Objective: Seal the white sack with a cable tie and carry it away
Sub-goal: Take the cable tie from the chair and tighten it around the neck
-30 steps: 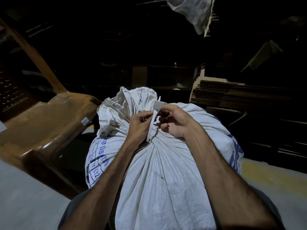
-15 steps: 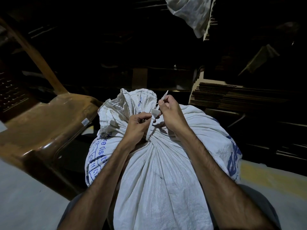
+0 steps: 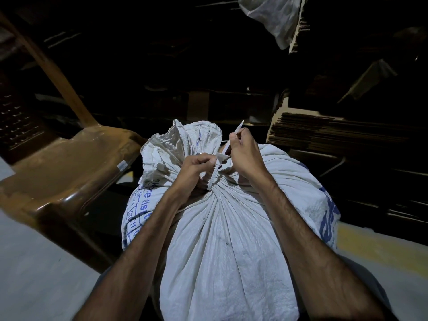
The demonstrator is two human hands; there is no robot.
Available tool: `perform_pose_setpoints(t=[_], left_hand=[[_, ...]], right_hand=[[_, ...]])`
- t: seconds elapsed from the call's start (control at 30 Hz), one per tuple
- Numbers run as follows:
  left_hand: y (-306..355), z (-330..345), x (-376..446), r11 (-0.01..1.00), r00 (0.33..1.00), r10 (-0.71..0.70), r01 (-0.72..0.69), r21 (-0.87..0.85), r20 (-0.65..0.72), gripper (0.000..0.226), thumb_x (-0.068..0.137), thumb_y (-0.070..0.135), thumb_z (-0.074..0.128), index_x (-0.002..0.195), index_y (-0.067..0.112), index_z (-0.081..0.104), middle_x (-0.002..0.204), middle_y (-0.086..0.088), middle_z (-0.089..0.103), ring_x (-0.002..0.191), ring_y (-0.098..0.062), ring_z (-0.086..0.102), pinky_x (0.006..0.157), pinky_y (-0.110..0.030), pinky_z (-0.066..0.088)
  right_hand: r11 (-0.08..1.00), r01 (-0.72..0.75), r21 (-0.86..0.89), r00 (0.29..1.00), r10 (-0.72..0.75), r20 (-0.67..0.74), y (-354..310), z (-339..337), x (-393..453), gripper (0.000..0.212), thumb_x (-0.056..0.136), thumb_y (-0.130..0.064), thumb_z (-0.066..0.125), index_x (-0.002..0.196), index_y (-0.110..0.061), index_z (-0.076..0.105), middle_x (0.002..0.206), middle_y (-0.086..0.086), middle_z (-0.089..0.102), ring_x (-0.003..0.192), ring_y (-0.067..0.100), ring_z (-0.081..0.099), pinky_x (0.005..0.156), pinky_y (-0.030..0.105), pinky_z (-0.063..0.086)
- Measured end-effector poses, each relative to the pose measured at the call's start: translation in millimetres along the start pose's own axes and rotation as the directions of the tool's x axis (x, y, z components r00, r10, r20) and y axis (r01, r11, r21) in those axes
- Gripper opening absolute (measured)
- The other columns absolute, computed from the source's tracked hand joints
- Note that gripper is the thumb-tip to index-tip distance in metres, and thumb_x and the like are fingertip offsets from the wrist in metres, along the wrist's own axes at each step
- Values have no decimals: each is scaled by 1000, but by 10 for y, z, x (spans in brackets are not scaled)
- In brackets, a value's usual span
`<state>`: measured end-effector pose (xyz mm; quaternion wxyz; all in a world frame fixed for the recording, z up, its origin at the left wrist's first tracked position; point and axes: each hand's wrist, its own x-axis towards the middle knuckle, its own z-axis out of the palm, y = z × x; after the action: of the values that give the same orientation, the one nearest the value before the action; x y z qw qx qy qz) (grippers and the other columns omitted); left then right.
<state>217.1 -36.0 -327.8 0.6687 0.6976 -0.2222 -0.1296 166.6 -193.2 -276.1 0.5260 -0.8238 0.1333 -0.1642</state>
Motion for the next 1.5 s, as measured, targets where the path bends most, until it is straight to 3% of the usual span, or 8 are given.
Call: perform_pose_setpoints(t=[0.2,0.33,0.7,0.83,1.07,1.2,1.3,1.5], left_hand=[[184,-36,13,990,985,-134,128,59,112,46,91,56,56,105,23,84,120,5,76,122,-15,61,119,-45,31],[254,-52,35,973,960,-227,230,-2,163,56,90,57,65,115,8,78,135,-32,61,121,-47,58,112,-66,39],[308,-16,26,963,945,-243,262,-66,221,33,77,33,69,95,5,74,89,-16,72,82,-27,66,82,-41,48],[328,0,0,971,950,-209,229,-63,232,29,74,29,67,88,4,70,83,-14,62,78,-24,59,76,-38,43],[406,199,-490,976,970,48,6,220,-240,20,89,27,79,109,24,79,130,1,62,122,-10,60,94,-24,50],[303,337,-891,982,843,17,86,166,-537,9,85,28,84,84,23,77,103,-3,67,90,-5,65,80,-24,51],[237,310,-1005,998,908,-61,57,-21,-414,6,89,10,80,86,16,79,82,-3,76,77,-11,66,76,-28,50],[234,209,-1030,981,962,-169,144,-127,-213,31,95,-3,66,105,22,83,100,3,78,94,-18,66,94,-39,49]], right_hand=[[997,30,-65,1000,-30,5,-15,9,34,16,115,-33,35,114,-19,44,88,-7,50,77,7,52,62,29,36],[990,38,-133,999,-36,17,-23,-7,51,17,115,-35,34,113,-20,43,91,-7,53,79,9,59,65,34,41],[986,-10,-168,999,18,43,-78,-41,-7,24,116,-34,29,110,-14,42,83,2,63,67,16,74,61,32,42],[984,-18,-177,999,24,29,-82,-19,-25,26,114,-39,29,110,-17,43,95,9,69,87,30,77,77,45,56],[1000,-12,-17,1000,13,26,-160,-131,-284,25,114,-39,39,105,-18,49,100,9,69,94,28,73,87,56,61],[978,-56,200,997,43,66,-101,-18,-555,23,109,-47,41,105,-27,53,89,8,82,83,27,80,82,59,65],[975,-65,214,996,50,76,-44,89,-692,27,95,-66,40,97,-42,54,88,4,83,85,30,80,84,63,62],[969,-78,236,994,58,90,-18,151,-874,33,91,-72,41,99,-44,56,92,-2,84,86,27,81,87,62,61]])
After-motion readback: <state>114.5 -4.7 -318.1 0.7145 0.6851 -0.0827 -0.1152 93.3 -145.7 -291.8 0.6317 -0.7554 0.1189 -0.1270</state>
